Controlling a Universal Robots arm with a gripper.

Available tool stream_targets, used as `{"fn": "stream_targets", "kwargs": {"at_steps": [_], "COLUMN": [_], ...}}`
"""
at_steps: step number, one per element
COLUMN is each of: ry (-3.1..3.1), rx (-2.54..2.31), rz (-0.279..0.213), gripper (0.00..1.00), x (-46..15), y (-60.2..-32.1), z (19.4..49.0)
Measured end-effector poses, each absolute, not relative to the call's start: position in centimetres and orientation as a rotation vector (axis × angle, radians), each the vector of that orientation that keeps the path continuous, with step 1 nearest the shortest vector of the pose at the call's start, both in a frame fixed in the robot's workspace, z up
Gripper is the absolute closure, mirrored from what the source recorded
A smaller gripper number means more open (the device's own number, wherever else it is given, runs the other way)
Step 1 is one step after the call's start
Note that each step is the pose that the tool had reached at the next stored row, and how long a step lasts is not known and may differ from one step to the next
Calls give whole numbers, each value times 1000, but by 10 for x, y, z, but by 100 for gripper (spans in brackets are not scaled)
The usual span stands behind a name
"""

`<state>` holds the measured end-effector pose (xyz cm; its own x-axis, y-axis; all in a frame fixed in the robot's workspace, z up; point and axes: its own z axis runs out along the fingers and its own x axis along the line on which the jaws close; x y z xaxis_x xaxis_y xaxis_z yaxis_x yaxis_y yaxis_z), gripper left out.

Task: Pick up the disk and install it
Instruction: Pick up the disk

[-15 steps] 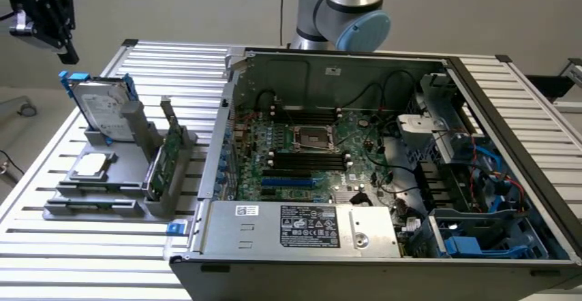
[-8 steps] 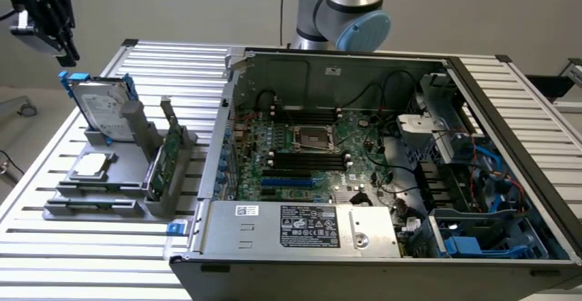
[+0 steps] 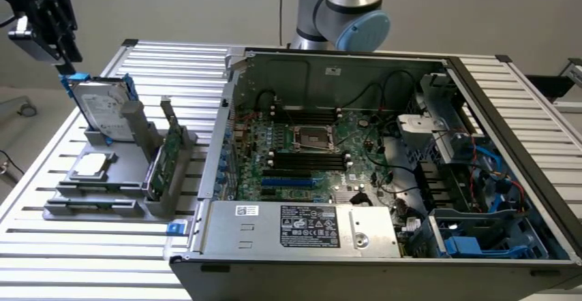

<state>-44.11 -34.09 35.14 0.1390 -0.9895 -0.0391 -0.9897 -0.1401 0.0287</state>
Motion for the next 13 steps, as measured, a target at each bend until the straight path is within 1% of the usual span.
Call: {"fn": "stream_targets", "kwargs": {"at_steps": [7, 8, 10, 11, 13], "ry": [2076, 2078, 2083, 2087, 2095], "rx": [-2347, -2345, -2339, -2336, -2328], "rz": [70, 70, 69, 69, 68], "gripper": [57, 56, 56, 49, 49], "x": [-444, -444, -445, -445, -445], "y": [-341, -341, -341, -341, -341], "z": [339, 337, 334, 332, 328]}}
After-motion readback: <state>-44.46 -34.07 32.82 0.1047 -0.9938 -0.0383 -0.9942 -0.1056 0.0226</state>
